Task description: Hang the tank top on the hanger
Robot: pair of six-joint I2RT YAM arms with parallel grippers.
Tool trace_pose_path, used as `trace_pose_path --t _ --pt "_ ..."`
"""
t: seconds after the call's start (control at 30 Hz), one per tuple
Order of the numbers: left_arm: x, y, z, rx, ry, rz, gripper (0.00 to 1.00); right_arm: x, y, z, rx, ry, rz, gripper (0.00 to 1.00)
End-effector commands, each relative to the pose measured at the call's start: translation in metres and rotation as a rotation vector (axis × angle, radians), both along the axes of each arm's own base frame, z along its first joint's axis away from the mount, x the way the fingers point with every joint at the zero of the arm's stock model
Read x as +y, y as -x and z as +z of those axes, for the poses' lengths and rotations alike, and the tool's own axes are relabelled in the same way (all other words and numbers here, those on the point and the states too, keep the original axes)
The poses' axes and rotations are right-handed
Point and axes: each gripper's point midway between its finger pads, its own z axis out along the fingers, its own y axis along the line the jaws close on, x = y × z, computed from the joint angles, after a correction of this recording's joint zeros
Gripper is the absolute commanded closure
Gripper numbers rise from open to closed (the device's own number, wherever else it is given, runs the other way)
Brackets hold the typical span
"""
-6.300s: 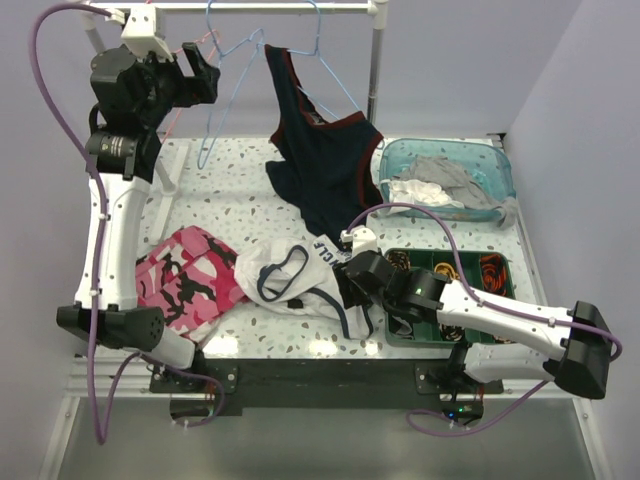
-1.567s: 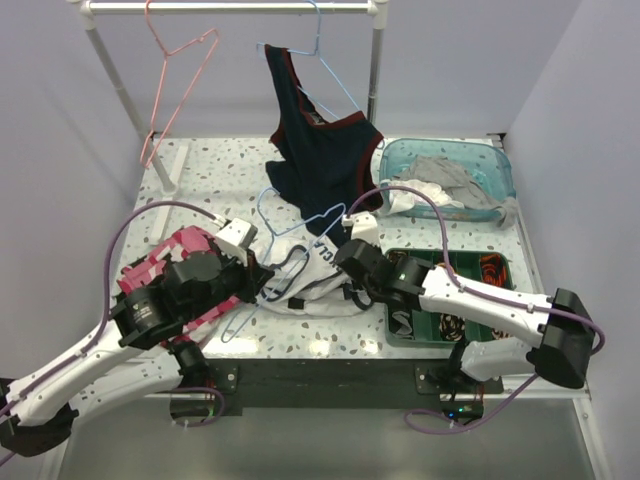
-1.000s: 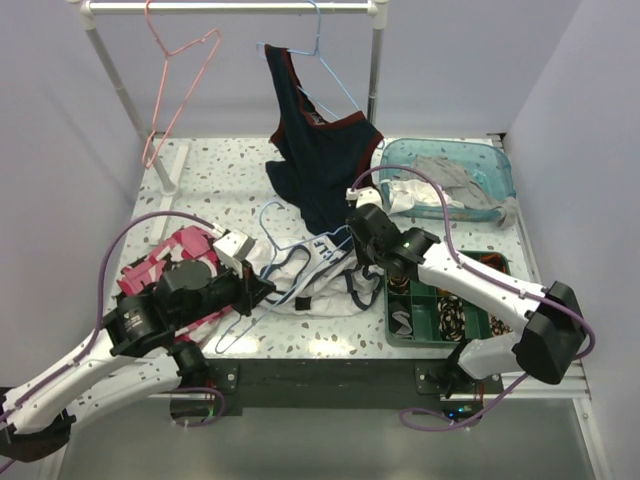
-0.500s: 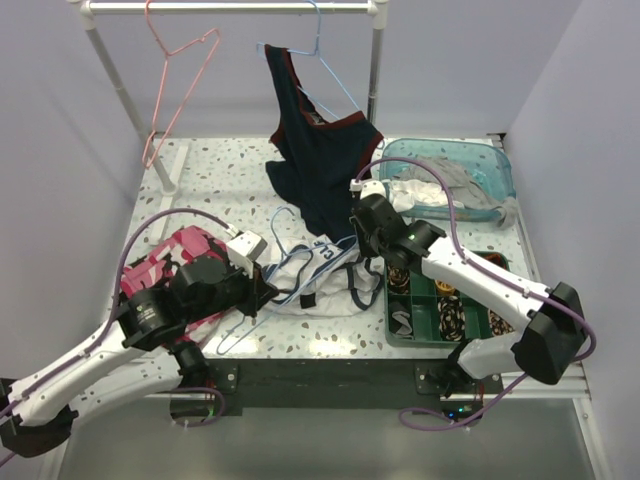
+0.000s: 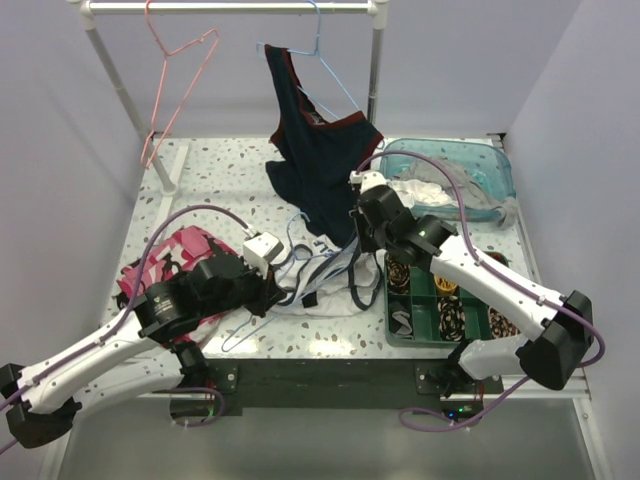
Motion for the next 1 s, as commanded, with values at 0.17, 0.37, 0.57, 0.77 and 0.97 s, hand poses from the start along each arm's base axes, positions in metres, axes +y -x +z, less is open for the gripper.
trace_pose_path --t 0.17,0.37,0.57,0.77,0.97 --pt "-0.025 -0.010 0.058 -0.187 0.147 -0.089 1.00 0.026 0.006 0.051 -0.055 -0.068 0.149 1.00" --pt "-0.024 -0.020 0.063 -0.235 0.144 -0.052 1.00 0.036 0.018 0.066 -0.069 -0.079 0.195 1.00" --pt "-0.018 -0.011 0.073 -0.233 0.141 -0.085 1.00 0.023 0.017 0.074 -0.097 -0.039 0.158 1.00" --pt "-0.023 -0.022 0.068 -0.244 0.191 -0.024 1.00 0.045 0.033 0.088 -0.099 -0.122 0.228 1.00" --pt "-0.048 -0.039 0.062 -0.293 0.283 -0.011 1.00 0.054 0.046 0.099 -0.115 -0.189 0.250 1.00"
